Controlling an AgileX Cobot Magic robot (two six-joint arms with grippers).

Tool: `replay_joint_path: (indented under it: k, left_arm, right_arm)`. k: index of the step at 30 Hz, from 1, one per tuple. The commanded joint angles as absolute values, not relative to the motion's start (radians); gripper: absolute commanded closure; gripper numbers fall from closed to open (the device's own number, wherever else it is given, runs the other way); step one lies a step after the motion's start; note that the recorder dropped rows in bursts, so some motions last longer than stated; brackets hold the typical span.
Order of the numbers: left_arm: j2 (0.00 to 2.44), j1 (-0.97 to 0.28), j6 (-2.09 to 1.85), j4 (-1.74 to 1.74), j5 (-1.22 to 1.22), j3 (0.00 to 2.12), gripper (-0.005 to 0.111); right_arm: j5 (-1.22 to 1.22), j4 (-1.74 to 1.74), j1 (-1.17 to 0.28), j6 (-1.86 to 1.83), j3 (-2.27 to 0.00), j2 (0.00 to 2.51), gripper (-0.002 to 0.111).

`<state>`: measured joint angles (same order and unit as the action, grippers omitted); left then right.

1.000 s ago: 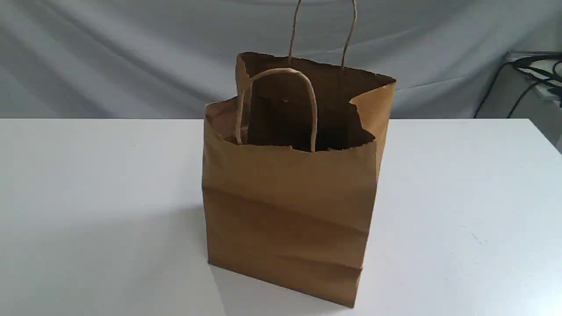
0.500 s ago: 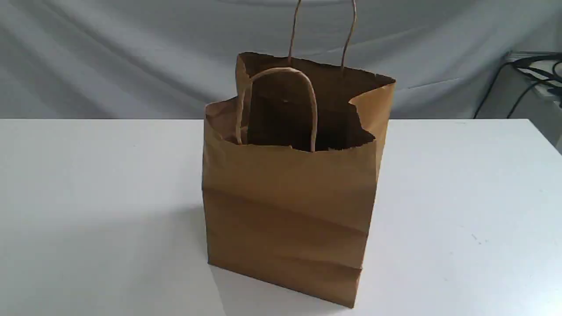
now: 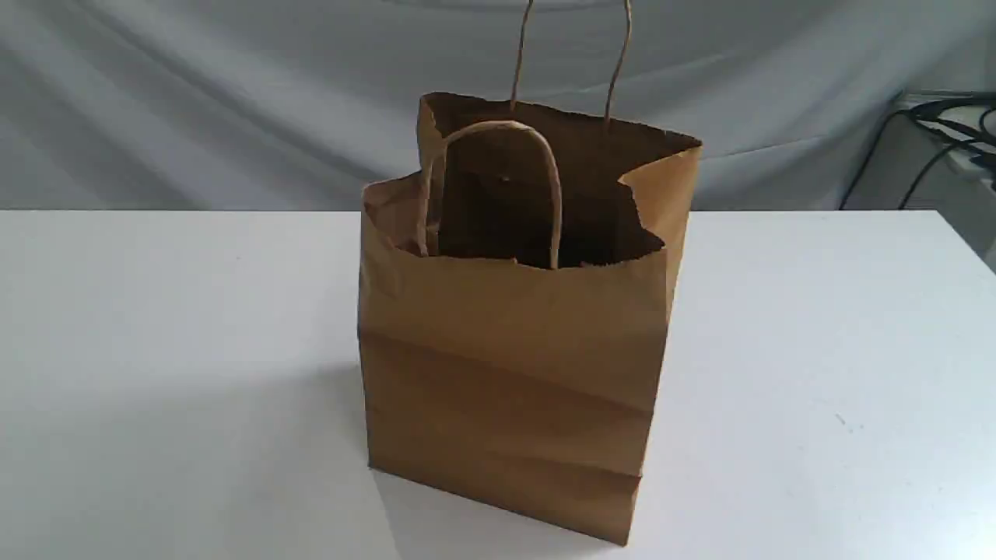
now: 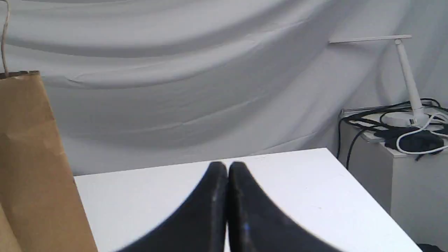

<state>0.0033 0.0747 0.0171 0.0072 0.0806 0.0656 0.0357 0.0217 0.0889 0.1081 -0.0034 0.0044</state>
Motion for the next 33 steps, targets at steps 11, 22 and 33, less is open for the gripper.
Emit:
replay_joint_path:
  k: [11,22,33]
  left_arm:
    - [0.000,0.077,-0.058,-0.034,0.086,0.000,0.107]
    - [0.000,0.077,-0.105,-0.089,0.104,0.000,0.107]
    - [0.000,0.077,-0.106,-0.108,0.103,0.000,0.107]
  right_arm:
    - [0.038,0.013,0.092,0.111,0.000,0.000,0.108]
    - [0.038,0.013,0.092,0.111,0.000,0.000,0.108]
    - [0.038,0.013,0.092,0.111,0.000,0.000,0.108]
